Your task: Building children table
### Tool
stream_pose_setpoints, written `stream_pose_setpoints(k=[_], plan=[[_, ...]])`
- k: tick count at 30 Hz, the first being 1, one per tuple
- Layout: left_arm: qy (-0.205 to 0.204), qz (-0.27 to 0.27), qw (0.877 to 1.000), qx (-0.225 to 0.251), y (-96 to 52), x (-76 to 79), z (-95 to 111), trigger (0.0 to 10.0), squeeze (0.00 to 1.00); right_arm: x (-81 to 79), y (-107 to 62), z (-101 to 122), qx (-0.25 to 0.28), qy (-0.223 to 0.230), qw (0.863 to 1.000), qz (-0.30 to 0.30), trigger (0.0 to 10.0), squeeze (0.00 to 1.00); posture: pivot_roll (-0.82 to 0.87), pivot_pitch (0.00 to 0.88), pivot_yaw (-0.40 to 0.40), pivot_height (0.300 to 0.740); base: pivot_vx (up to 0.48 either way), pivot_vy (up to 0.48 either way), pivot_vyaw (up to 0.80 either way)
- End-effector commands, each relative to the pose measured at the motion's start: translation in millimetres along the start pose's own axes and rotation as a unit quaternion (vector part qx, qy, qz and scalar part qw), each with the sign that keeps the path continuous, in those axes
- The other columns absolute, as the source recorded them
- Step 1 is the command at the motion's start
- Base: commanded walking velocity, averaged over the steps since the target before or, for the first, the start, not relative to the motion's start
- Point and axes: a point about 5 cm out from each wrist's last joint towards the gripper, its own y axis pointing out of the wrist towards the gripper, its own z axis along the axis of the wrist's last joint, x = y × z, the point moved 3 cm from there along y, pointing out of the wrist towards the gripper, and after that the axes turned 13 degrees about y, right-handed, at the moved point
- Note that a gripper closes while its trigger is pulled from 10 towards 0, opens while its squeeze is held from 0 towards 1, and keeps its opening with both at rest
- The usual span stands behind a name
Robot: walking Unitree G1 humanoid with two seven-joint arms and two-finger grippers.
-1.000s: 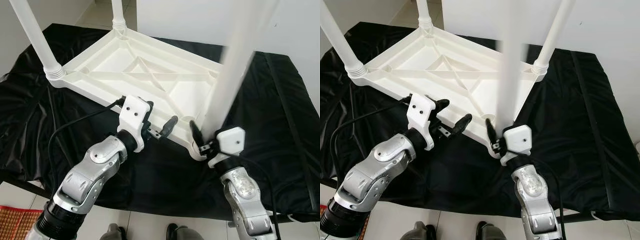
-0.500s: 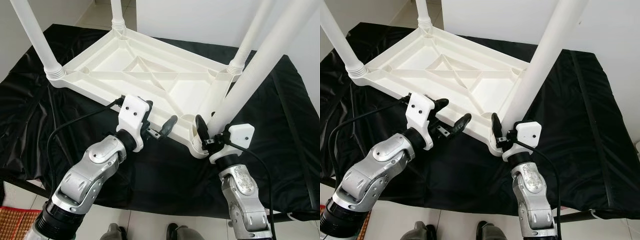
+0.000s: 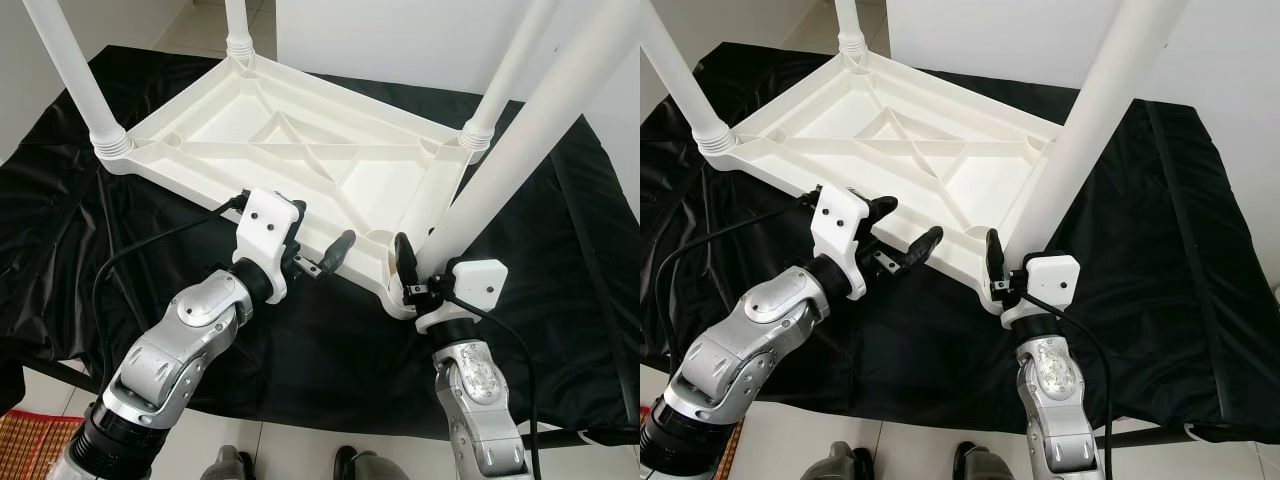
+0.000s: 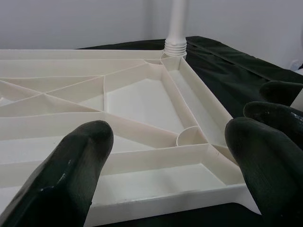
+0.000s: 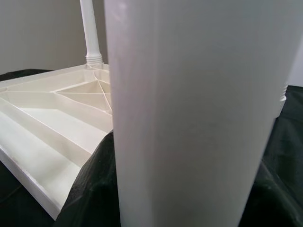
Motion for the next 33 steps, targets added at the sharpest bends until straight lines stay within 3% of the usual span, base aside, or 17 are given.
stream_pose_setpoints(k=[1, 10, 12, 13, 16, 33], plan=[[0.001, -0.045, 0.999, 0.009, -2.0, 7.7, 2.6, 10.0, 0.0, 20.2, -16.0, -36.3, -0.084, -0.006, 0.995, -0.052, 10.0, 0.0, 0.05, 0.206, 0.011, 0.74, 0.0, 0.0, 0.0], [0.001, -0.045, 0.999, 0.009, -2.1, 7.7, 2.9, 10.0, 0.0, 25.1, -17.4, -33.0, -0.062, -0.023, 0.992, -0.104, 10.0, 0.0, 0.05, 0.207, 0.008, 0.74, 0.0, 0.0, 0.0], [0.001, -0.045, 0.999, 0.009, -2.1, 7.7, 3.0, 10.0, 0.0, 28.2, -17.8, -33.3, -0.056, -0.023, 0.99, -0.13, 10.0, 0.0, 0.05, 0.207, 0.008, 0.74, 0.0, 0.0, 0.0], [0.002, -0.044, 0.999, 0.009, -2.4, 7.5, 3.3, 10.0, 0.0, 34.6, -16.7, -33.6, -0.048, -0.035, 0.983, -0.175, 10.0, 0.0, 0.06, 0.205, 0.008, 0.74, 0.0, 0.0, 0.0], [0.003, -0.042, 0.999, 0.008, -3.1, 6.6, 3.5, 10.0, 0.0, 41.1, -13.8, -32.8, -0.041, -0.049, 0.976, -0.209, 10.0, 0.0, 0.07, 0.203, 0.005, 0.74, 0.0, 0.0, 0.0], [0.008, -0.041, 0.999, 0.004, -6.6, 6.5, 4.1, 10.0, 0.0, 45.7, -6.3, -43.9, -0.044, -0.033, 0.966, -0.251, 10.0, 0.0, 0.1, 0.19, -0.004, 0.74, 0.0, 0.0, 0.0]])
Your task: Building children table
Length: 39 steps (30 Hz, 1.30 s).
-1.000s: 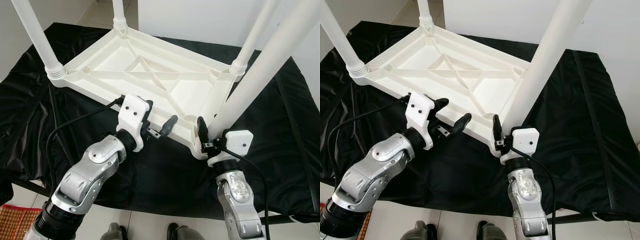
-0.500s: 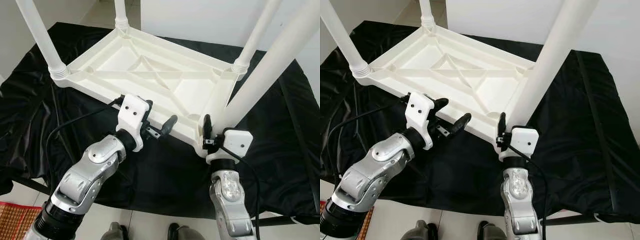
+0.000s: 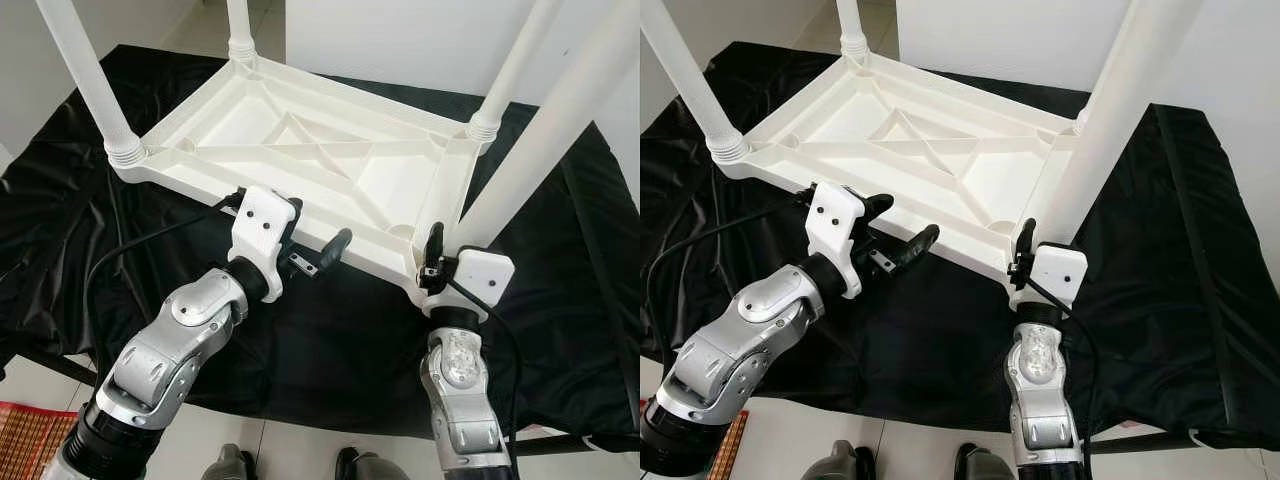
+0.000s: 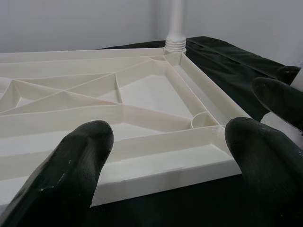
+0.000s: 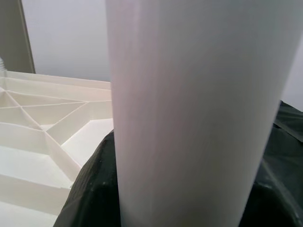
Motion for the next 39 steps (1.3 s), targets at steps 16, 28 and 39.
stream_pose_setpoints(k=[16, 28, 39], plan=[[0.004, -0.053, 0.999, 0.009, -2.8, 11.1, 3.6, 10.0, 0.0, 36.6, -6.0, -48.0, -0.128, 0.028, 0.984, -0.121, 10.0, 0.0, 0.09, 0.179, 0.007, 0.74, 0.0, 0.0, 0.0], [0.003, -0.055, 0.998, 0.01, -3.1, 12.6, 3.4, 10.0, 0.0, 45.5, -4.1, -49.8, -0.15, 0.044, 0.973, -0.169, 10.0, 0.0, 0.09, 0.18, 0.006, 0.74, 0.0, 0.0, 0.0], [0.0, -0.05, 0.999, 0.011, -2.1, 13.0, 3.6, 10.0, 0.0, 53.5, 4.5, -46.4, -0.14, 0.018, 0.968, -0.206, 10.0, 0.0, 0.09, 0.194, -0.003, 0.74, 0.0, 0.0, 0.0]])
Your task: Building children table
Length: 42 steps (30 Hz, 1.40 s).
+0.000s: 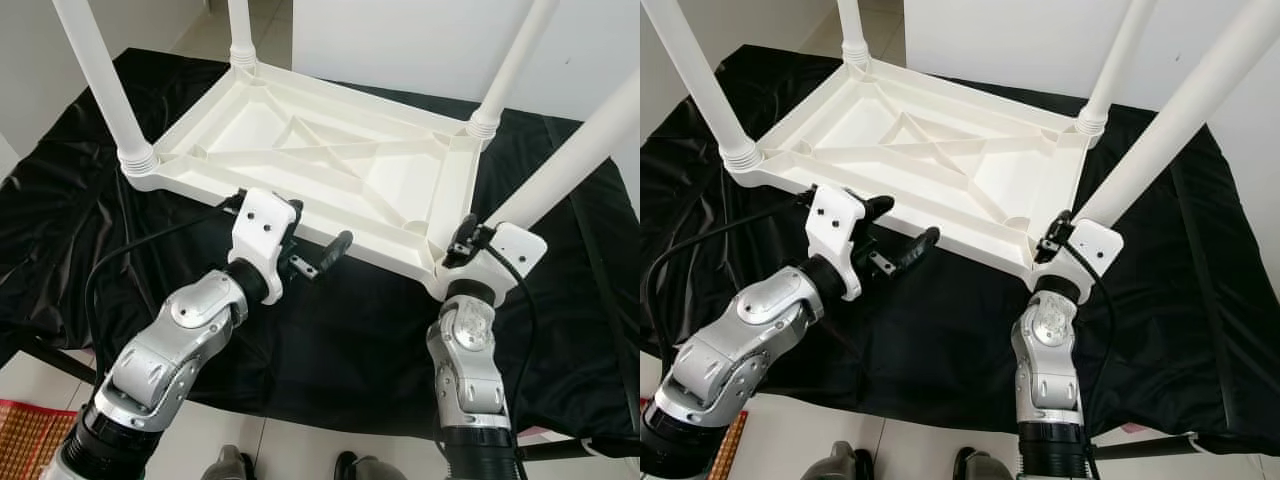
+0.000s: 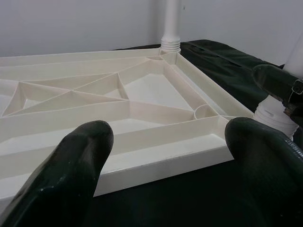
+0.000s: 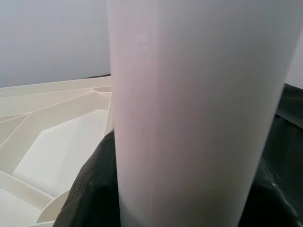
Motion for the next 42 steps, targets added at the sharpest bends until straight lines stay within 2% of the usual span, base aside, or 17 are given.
stream_pose_setpoints(k=[1, 5, 12, 22, 33, 42], plan=[[-0.002, -0.046, 0.999, 0.009, -1.6, 10.8, 2.1, 10.0, 0.0, 40.2, -9.9, -43.6, -0.097, -0.054, 0.991, -0.074, 10.0, 0.0, 0.09, 0.194, -0.003, 0.74, 0.0, 0.0, 0.0], [-0.002, -0.043, 0.999, 0.01, -2.2, 9.5, 2.7, 10.0, 0.0, 40.9, -11.5, -43.6, -0.097, -0.053, 0.991, -0.074, 10.0, 0.0, 0.09, 0.196, -0.004, 0.74, 0.0, 0.0, 0.0], [-0.002, -0.039, 0.999, 0.01, -2.4, 8.7, 3.0, 10.0, 0.0, 45.4, -15.8, -35.8, -0.054, -0.064, 0.994, -0.067, 10.0, 0.0, 0.09, 0.198, -0.005, 0.74, 0.0, 0.0, 0.0], [-0.003, -0.038, 0.999, 0.01, -2.2, 8.3, 3.5, 10.0, 0.0, 54.1, -21.1, -41.7, -0.061, -0.083, 0.993, -0.06, 10.0, 0.0, 0.09, 0.2, -0.006, 0.74, 0.0, 0.0, 0.0], [-0.003, -0.039, 0.999, 0.01, -1.7, 8.6, 3.7, 10.0, 0.0, 49.0, -23.9, -40.8, -0.048, -0.113, 0.992, -0.024, 10.0, 0.0, 0.08, 0.203, -0.005, 0.74, 0.0, 0.0, 0.0], [-0.003, -0.042, 0.999, 0.009, -2.5, 8.3, 3.8, 10.0, 0.0, 53.3, -25.8, -45.8, -0.062, -0.101, 0.992, -0.032, 10.0, 0.0, 0.09, 0.203, 0.001, 0.74, 0.0, 0.0, 0.0]])
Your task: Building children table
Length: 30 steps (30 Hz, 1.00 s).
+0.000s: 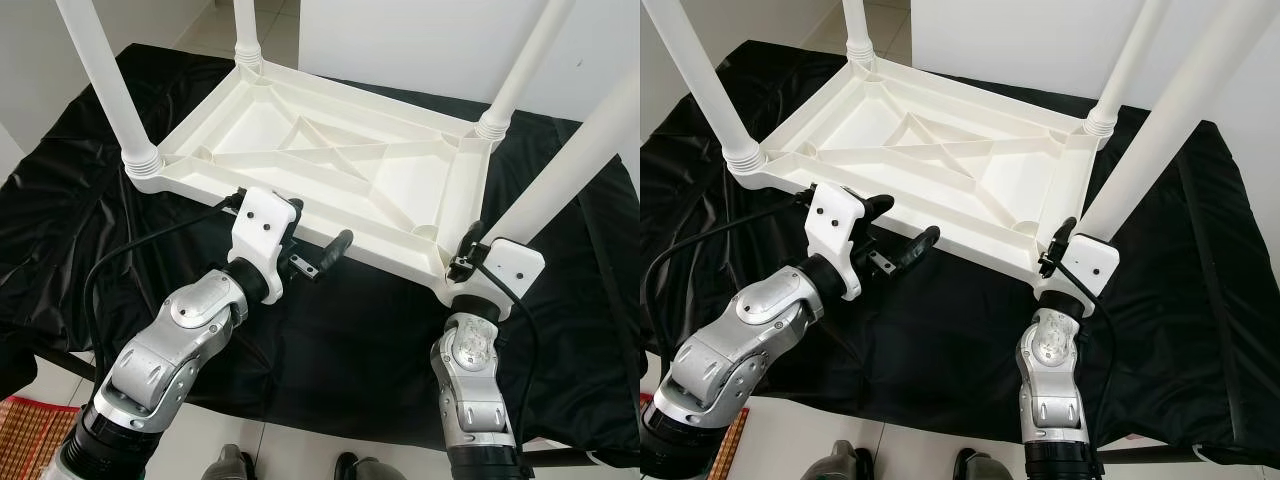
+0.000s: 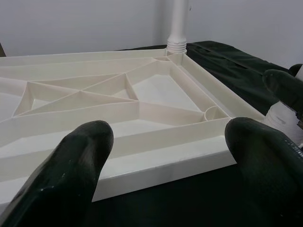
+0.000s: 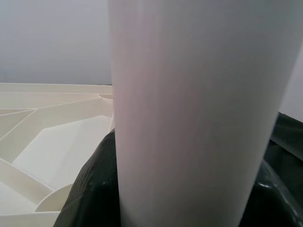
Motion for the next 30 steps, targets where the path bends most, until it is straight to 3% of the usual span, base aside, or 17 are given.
stream_pose_setpoints(k=[1, 7, 18, 30], plan=[[-0.004, -0.043, 0.999, 0.006, -1.7, 8.3, 1.0, 10.0, 0.0, 37.9, -19.4, -49.6, -0.117, -0.045, 0.99, -0.06, 10.0, 0.0, 0.09, 0.203, 0.001, 0.74, 0.0, 0.0, 0.0], [-0.002, -0.045, 0.999, 0.008, -0.7, 8.4, 2.0, 10.0, 0.0, 44.6, -14.3, -55.8, -0.145, -0.023, 0.985, -0.086, 10.0, 0.0, 0.08, 0.202, 0.003, 0.74, 0.0, 0.0, 0.0], [-0.002, -0.044, 0.999, 0.008, -1.5, 8.4, 1.9, 10.0, 0.0, 44.2, -11.9, -58.2, -0.149, -0.027, 0.985, -0.083, 10.0, 0.0, 0.09, 0.2, 0.002, 0.74, 0.0, 0.0, 0.0], [-0.002, -0.046, 0.999, 0.008, -1.1, 9.1, 1.7, 10.0, 0.0, 40.6, -12.7, -60.7, -0.14, -0.02, 0.983, -0.117, 10.0, 0.0, 0.09, 0.197, 0.0, 0.74, 0.0, 0.0, 0.0]])
